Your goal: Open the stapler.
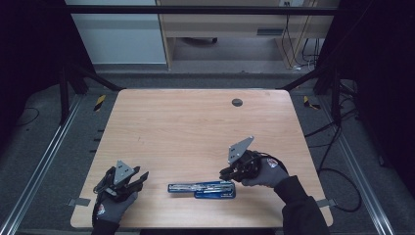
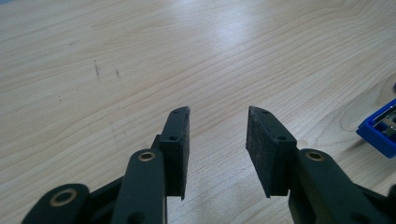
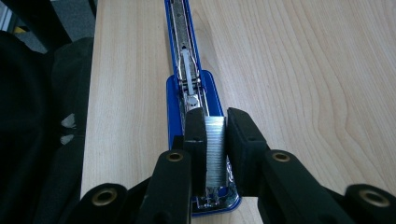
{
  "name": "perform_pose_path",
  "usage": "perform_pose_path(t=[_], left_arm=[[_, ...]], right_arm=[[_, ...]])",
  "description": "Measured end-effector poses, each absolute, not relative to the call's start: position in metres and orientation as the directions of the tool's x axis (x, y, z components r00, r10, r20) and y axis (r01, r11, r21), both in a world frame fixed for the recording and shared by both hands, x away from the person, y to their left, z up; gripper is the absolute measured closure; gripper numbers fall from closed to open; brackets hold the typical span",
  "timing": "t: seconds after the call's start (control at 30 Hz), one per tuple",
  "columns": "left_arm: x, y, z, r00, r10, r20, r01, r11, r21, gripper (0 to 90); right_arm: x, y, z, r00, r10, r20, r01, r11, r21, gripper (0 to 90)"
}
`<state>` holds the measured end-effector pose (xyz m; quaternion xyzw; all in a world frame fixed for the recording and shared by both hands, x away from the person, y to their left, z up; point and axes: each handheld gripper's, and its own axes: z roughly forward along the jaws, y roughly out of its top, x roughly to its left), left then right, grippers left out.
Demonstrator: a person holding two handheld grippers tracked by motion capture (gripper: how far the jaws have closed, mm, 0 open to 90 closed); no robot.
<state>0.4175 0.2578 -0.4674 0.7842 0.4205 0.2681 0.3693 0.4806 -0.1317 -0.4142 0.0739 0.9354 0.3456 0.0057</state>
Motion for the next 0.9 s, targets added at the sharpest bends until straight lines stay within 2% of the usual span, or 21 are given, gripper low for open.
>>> perform_pose_path(t=[0.9], left_arm=[[0.419, 0.258, -0.469, 0.507, 0.856, 0.105, 0.467, -0.374, 0.801, 60.0]], right_arm=[[0.487, -0.13, -0.438, -0.995, 0.082, 0.063, 0.104, 0.802, 0.588, 78.6]])
